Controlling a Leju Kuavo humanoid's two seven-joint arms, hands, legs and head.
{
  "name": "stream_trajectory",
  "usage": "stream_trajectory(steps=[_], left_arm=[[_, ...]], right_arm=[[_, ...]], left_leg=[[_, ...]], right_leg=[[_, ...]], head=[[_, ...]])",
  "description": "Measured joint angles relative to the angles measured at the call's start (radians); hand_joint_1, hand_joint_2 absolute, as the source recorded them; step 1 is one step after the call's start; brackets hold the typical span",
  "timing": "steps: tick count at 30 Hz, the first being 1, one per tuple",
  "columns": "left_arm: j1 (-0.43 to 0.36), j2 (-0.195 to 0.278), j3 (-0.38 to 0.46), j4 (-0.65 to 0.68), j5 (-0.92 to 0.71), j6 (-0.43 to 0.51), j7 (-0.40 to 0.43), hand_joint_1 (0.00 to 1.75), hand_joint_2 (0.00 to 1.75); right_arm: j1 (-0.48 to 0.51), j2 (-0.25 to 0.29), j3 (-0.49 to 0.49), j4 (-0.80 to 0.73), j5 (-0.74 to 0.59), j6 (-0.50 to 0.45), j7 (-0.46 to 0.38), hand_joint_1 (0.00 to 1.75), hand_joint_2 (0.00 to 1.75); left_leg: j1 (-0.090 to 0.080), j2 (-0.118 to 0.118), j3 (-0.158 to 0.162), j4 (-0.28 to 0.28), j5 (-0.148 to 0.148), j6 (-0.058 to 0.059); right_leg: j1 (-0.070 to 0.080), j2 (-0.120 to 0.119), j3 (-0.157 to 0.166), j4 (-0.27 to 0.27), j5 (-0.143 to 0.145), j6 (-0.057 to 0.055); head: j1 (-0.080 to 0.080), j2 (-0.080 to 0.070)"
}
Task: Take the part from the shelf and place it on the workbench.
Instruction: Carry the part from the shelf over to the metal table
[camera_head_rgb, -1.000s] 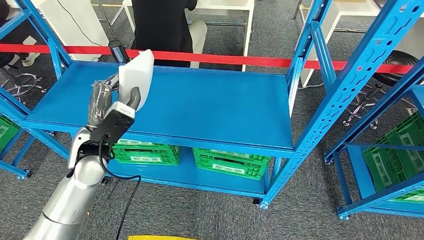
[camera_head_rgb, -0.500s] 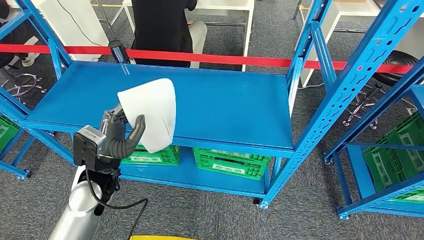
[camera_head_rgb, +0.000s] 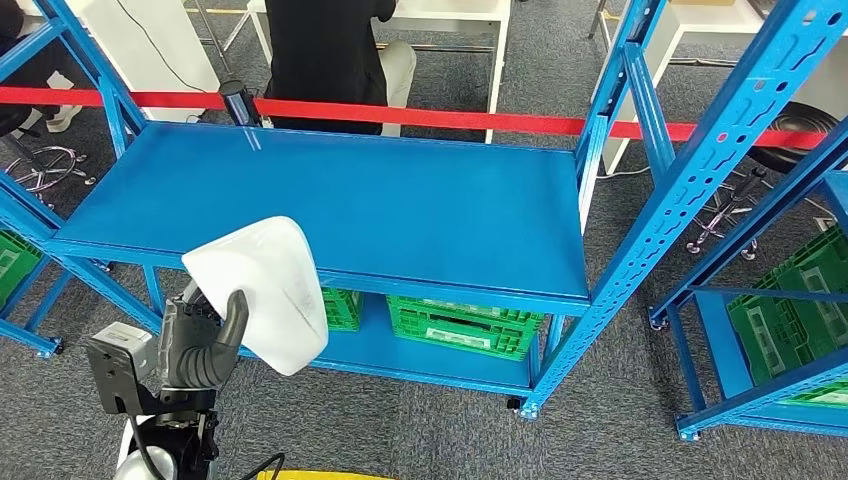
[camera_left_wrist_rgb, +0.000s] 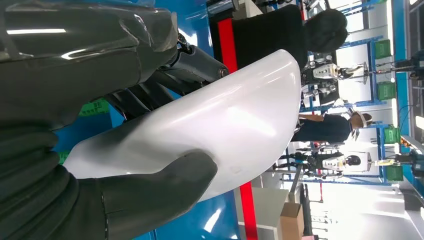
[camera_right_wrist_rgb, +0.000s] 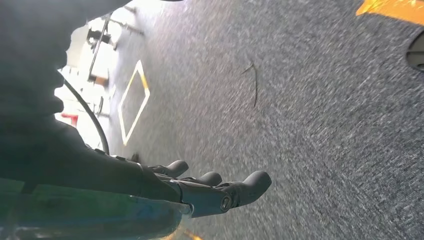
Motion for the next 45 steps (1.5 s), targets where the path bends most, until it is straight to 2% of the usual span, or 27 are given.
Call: stream_trajectory(steps=[5,9,16,18,23,25,29,39,45], left_arm=[[0.030,-0.010,0.009,-0.040,0.045,-0.029,0.002,1.75,1.75],[-0.006,-0.019,0.015,-0.036,0.086,-0.098,-0.027,1.75,1.75],[-0.062,-0.031,0.018,-0.015,0.137,-0.155,-0.056,1.75,1.75],[-0.080,-0.033,0.016,-0.009,0.189,-0.200,-0.057,1.75,1.75],[-0.148,-0.041,0.002,0.006,0.330,-0.402,-0.037,1.75,1.75],[-0.180,-0.041,-0.004,0.016,0.338,-0.435,-0.030,1.75,1.75],[-0.215,-0.043,-0.009,0.031,0.338,-0.448,-0.022,1.75,1.75],[-0.229,-0.041,-0.012,0.043,0.347,-0.447,-0.029,1.75,1.75],[-0.236,-0.032,-0.031,0.052,0.357,-0.449,-0.040,1.75,1.75]], right_arm=[[-0.006,-0.002,0.005,0.027,0.015,-0.009,-0.003,0.00,1.75],[-0.021,-0.002,-0.001,0.029,-0.007,-0.012,-0.018,0.00,1.75],[-0.048,0.005,-0.010,0.029,-0.010,-0.017,-0.020,0.00,1.75],[-0.055,0.005,-0.015,0.029,-0.009,-0.013,-0.021,0.00,1.75],[-0.069,0.007,-0.039,0.029,-0.008,-0.008,-0.021,0.00,1.75],[-0.074,0.007,-0.051,0.029,-0.010,-0.010,-0.021,0.00,1.75],[-0.082,0.008,-0.070,0.029,-0.006,-0.010,-0.024,0.00,1.75],[-0.095,0.009,-0.089,0.034,0.005,0.009,-0.029,0.00,1.75],[-0.088,0.017,-0.124,0.037,-0.013,0.033,-0.085,0.00,1.75]], left_leg=[[0.000,-0.002,0.000,0.001,0.000,0.000],[0.000,-0.003,0.000,0.001,0.000,0.000],[0.000,-0.003,0.001,0.001,0.001,0.000],[0.000,-0.003,0.001,0.001,0.001,0.000],[0.000,-0.003,0.001,0.001,0.001,0.000],[0.000,-0.003,0.001,0.001,0.001,0.000],[0.000,-0.003,0.001,0.001,0.001,0.001],[0.000,-0.003,0.000,0.001,0.001,0.001],[0.000,-0.003,0.001,0.001,0.001,0.001]], right_leg=[[-0.001,-0.001,0.000,0.000,0.000,0.000],[-0.001,-0.002,0.001,0.000,0.000,0.000],[-0.001,-0.002,0.002,0.000,0.001,0.001],[-0.001,-0.002,0.002,0.000,0.001,0.001],[-0.001,-0.002,0.002,0.000,0.001,0.001],[-0.001,-0.002,0.002,0.000,0.001,0.001],[-0.001,-0.002,0.002,0.000,0.001,0.001],[0.000,-0.001,0.002,0.000,0.001,0.001],[0.000,-0.001,0.002,0.000,0.001,0.001]], head=[[0.000,0.000],[0.000,0.000],[0.000,0.000],[0.000,0.000],[0.000,0.000],[0.000,0.000],[0.000,0.000],[0.000,0.000],[0.000,0.000]])
